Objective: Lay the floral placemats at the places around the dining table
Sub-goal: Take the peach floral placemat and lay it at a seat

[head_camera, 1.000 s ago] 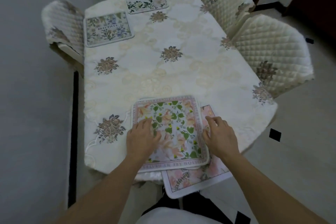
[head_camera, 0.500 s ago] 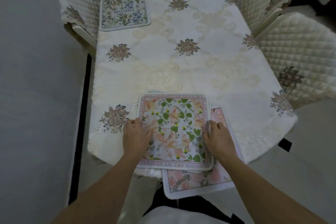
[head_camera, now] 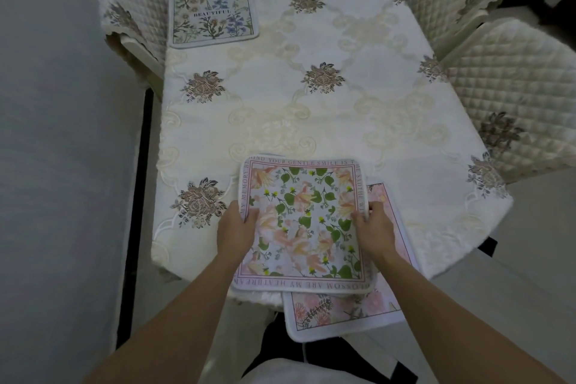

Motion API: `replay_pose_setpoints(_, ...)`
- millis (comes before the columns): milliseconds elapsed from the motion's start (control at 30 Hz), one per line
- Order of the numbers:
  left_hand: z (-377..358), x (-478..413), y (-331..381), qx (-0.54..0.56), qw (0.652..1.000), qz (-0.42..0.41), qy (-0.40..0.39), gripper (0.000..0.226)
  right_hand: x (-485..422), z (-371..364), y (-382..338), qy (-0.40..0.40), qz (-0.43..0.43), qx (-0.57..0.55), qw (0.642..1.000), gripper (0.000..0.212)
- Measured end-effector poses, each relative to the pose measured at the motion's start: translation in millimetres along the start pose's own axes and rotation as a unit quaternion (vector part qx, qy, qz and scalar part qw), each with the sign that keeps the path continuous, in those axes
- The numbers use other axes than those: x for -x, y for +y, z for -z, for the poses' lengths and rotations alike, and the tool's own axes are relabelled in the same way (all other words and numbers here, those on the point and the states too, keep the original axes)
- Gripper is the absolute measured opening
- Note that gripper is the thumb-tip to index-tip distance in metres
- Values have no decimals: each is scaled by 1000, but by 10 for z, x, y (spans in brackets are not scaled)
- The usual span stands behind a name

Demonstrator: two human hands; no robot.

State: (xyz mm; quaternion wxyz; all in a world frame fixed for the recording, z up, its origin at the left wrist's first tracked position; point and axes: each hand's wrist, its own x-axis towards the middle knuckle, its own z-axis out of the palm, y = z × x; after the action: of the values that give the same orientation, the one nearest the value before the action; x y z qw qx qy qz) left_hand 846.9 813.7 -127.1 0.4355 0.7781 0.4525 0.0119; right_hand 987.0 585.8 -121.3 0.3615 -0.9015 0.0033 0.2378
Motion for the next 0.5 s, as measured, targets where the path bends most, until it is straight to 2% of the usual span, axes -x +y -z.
replay_pose_setpoints(200, 17, -7, -15, 40, 999, -8, -12, 30, -22, 44, -65, -38, -28, -66, 997, 17)
replay_pose_setpoints(367, 105, -29, 134, 33, 997, -66, -2, 25, -41, 142, -145, -85, -53, -157, 983, 21)
replay_pose_setpoints(500, 154, -32, 390, 46, 995, -91, -6, 27, -51, 320, -215, -52, -40, -189, 980, 20)
